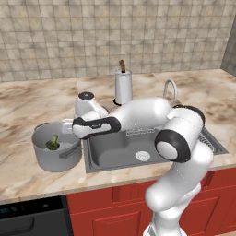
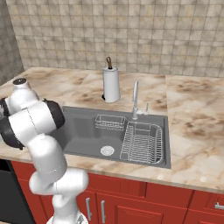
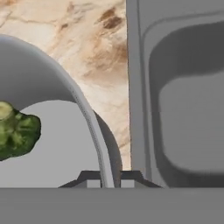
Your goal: Dump the broccoli from the pot into the sink. Then turn on the water and wash the broccoli. Then turn off the water and put the broccoli back in the pot.
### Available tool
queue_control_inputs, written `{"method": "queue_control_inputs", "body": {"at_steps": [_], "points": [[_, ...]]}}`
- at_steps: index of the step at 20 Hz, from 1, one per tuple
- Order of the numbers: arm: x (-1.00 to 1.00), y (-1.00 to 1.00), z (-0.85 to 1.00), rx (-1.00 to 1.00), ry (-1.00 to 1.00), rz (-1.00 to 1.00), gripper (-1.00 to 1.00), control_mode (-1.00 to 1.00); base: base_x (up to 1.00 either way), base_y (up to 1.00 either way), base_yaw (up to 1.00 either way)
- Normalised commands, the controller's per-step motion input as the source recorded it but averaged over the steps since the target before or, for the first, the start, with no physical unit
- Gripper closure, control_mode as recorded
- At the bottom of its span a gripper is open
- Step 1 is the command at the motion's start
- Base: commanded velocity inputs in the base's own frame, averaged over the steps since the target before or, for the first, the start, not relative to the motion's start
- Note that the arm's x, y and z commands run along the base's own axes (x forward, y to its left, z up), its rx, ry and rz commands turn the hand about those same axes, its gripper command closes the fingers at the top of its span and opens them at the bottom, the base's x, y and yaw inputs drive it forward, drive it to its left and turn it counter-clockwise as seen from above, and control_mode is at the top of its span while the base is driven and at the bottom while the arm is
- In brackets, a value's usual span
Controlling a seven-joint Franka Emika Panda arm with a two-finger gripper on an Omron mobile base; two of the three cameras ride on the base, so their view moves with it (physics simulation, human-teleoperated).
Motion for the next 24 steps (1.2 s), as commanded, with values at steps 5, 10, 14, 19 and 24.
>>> {"method": "queue_control_inputs", "body": {"at_steps": [5,10,14,19,24], "points": [[-0.01,-0.93,0.21,0.01,-0.04,-0.49,1.0,-1.0,0.0,0.0,0.0],[0.0,-0.87,0.29,-0.02,-0.03,-0.41,1.0,-1.0,0.0,0.0,0.0],[0.0,-0.8,0.64,-0.01,0.0,-0.32,1.0,-1.0,0.0,0.0,0.0],[0.0,-0.81,0.79,-0.01,0.0,-0.23,1.0,-1.0,0.0,0.0,0.0],[0.0,-0.78,0.44,-0.1,0.0,-0.21,1.0,-1.0,0.0,0.0,0.0]]}}
